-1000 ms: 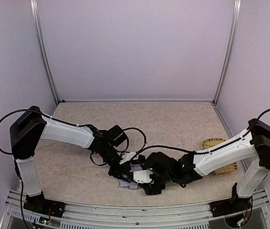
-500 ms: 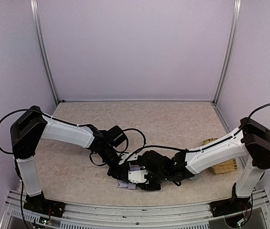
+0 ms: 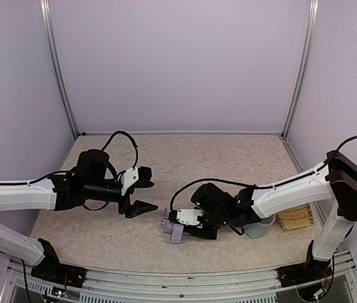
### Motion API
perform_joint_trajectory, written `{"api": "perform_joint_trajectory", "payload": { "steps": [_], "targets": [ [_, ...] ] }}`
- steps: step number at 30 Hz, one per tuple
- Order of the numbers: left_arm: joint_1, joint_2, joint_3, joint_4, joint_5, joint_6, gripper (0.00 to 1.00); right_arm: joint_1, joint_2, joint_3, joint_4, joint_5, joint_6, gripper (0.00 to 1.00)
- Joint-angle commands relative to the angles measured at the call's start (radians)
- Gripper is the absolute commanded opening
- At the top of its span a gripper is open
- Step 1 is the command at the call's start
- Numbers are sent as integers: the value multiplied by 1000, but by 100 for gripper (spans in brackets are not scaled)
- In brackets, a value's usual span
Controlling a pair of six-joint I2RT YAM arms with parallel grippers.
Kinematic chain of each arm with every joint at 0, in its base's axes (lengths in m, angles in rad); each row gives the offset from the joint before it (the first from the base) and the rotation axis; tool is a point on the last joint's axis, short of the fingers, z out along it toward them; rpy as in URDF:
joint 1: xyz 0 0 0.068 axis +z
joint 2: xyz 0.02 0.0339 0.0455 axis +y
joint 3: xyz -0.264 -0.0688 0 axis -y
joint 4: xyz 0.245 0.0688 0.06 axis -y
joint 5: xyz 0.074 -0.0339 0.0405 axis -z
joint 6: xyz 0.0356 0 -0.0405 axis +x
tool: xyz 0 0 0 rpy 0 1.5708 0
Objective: Put away the umbrella
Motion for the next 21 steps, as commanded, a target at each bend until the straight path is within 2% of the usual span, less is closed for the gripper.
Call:
{"api": "perform_joint_trajectory", "payload": {
  "steps": [1, 6, 9, 11, 13, 17, 21],
  "targets": [
    [2, -96, -62, 202, 4, -22, 76, -66, -123, 74, 3, 32, -19, 0],
    [9, -124, -77, 230, 162, -46, 63, -141, -225, 169, 19, 33, -103, 0],
    [15, -100, -72, 301, 243, -96, 55, -149, -263, 218, 30, 24, -191, 0],
    [17, -81, -67, 355, 265, -131, 55, -153, -263, 285, 9, 17, -239, 0],
    [16, -70, -58, 400, 273, -155, 60, -154, -250, 357, -34, 16, -273, 0],
    [15, -66, -80, 513, 181, -179, 69, -155, -216, 495, -136, -6, -321, 0],
    [14, -35, -76, 566, 146, -203, 70, -156, -187, 599, -187, -30, -344, 0]
  ]
}}
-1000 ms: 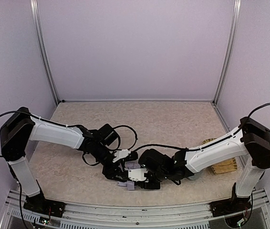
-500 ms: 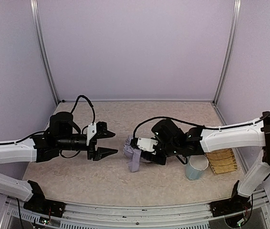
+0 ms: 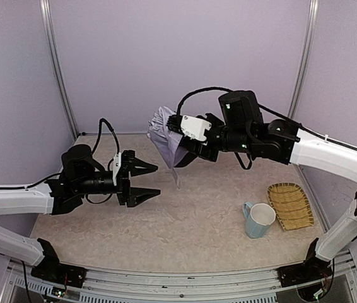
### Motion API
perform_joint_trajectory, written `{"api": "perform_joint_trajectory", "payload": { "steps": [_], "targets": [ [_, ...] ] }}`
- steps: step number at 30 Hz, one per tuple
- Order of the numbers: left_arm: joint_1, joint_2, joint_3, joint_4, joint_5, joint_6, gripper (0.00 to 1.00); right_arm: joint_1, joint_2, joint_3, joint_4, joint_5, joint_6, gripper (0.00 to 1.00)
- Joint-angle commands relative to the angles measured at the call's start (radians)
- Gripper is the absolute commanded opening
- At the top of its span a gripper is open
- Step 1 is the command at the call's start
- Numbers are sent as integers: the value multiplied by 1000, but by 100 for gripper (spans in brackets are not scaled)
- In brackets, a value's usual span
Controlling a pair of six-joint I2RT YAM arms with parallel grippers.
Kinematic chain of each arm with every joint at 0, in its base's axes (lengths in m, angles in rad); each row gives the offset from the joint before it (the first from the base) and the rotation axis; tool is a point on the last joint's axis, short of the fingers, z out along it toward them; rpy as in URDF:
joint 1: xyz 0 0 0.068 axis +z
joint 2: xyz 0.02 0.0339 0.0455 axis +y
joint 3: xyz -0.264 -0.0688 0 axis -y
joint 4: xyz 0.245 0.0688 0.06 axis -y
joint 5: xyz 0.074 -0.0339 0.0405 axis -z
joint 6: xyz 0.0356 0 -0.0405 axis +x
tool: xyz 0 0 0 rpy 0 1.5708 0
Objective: Put away the umbrella
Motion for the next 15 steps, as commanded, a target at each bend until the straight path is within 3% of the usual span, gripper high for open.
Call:
{"api": "perform_joint_trajectory", "payload": {
  "steps": [1, 8, 15],
  "targets": [
    [3, 41, -1, 126, -28, -46, 70, -1, 29, 112, -55, -35, -55, 0],
    [-9, 120, 9, 236, -38, -58, 70, 1, 34, 191, -59, -130, -59, 0],
    [3, 142, 23, 225, 51, -27, 68, 1, 29, 232, -87, -198, -78, 0]
  ]
}}
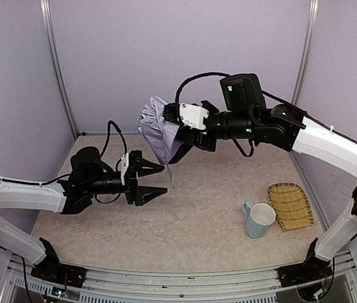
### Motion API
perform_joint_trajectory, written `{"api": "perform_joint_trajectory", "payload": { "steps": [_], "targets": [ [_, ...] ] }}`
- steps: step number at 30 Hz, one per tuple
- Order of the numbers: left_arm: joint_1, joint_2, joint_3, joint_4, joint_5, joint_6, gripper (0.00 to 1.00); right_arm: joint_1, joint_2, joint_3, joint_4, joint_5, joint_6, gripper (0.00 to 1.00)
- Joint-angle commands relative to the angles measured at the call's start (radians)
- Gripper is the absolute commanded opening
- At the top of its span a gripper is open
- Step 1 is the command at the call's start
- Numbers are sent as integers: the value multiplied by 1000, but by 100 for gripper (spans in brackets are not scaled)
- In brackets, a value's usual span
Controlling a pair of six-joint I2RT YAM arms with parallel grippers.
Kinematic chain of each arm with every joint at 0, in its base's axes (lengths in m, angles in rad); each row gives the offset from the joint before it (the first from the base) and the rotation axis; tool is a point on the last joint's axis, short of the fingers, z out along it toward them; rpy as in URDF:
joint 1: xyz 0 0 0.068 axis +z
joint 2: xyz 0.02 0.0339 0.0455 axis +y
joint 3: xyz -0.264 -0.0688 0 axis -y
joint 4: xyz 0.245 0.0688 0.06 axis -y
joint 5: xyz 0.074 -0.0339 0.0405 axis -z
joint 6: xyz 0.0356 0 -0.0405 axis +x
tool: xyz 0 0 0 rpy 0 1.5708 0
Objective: Put away the umbrella
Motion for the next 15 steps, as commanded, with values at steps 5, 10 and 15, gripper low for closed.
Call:
{"api": "perform_joint_trajectory", "payload": {
  "steps": [5, 10, 15],
  "targets": [
    [18, 21, 38, 14, 99, 20, 69, 0, -5, 64, 17, -73, -24, 0],
    [53, 52, 70, -18, 161, 15, 71, 1, -7, 76, 5, -93, -27, 0],
    [88, 78, 95, -50, 245, 29, 71, 1, -11, 76, -5, -124, -32, 0]
  ]
}}
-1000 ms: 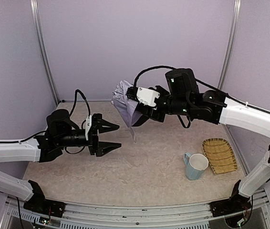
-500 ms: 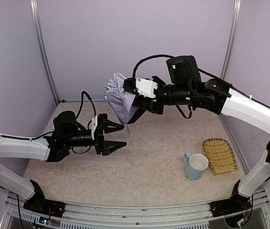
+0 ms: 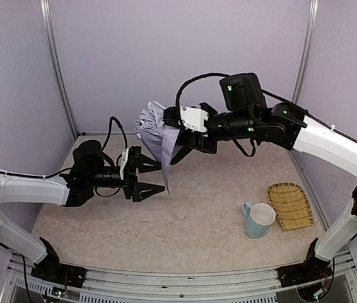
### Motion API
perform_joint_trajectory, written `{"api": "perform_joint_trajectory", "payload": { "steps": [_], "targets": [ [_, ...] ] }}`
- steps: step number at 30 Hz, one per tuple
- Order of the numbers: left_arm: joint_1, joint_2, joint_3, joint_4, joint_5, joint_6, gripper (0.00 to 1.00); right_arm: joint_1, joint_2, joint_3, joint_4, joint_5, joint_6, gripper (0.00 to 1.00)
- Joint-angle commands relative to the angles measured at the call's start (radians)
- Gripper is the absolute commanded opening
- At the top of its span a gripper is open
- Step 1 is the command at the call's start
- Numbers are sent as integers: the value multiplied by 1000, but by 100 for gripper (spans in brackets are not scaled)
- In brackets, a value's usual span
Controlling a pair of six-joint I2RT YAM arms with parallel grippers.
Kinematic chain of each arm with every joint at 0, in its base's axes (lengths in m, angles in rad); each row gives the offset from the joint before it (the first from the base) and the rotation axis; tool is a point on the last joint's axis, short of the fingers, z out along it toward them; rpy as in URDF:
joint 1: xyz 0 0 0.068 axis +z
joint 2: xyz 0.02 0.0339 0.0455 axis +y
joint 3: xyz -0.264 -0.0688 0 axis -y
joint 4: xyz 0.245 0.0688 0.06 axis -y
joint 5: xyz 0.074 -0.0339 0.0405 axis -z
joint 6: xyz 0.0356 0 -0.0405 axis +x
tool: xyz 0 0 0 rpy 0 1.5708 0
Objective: Put away the umbrella
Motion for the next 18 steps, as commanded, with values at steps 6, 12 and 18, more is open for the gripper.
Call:
{"api": "perform_joint_trajectory", "payload": {
  "steps": [6, 12, 18],
  "targets": [
    [-3, 68, 77, -72, 182, 28, 66, 1, -8, 62, 33, -49, -3, 0],
    [-28, 112, 82, -69, 166, 26, 42, 1, -8, 56, 40, -48, -2, 0],
    [-25, 96, 70, -114, 172, 59, 0, -2, -17, 54, 23, -5, 18, 0]
  ]
}}
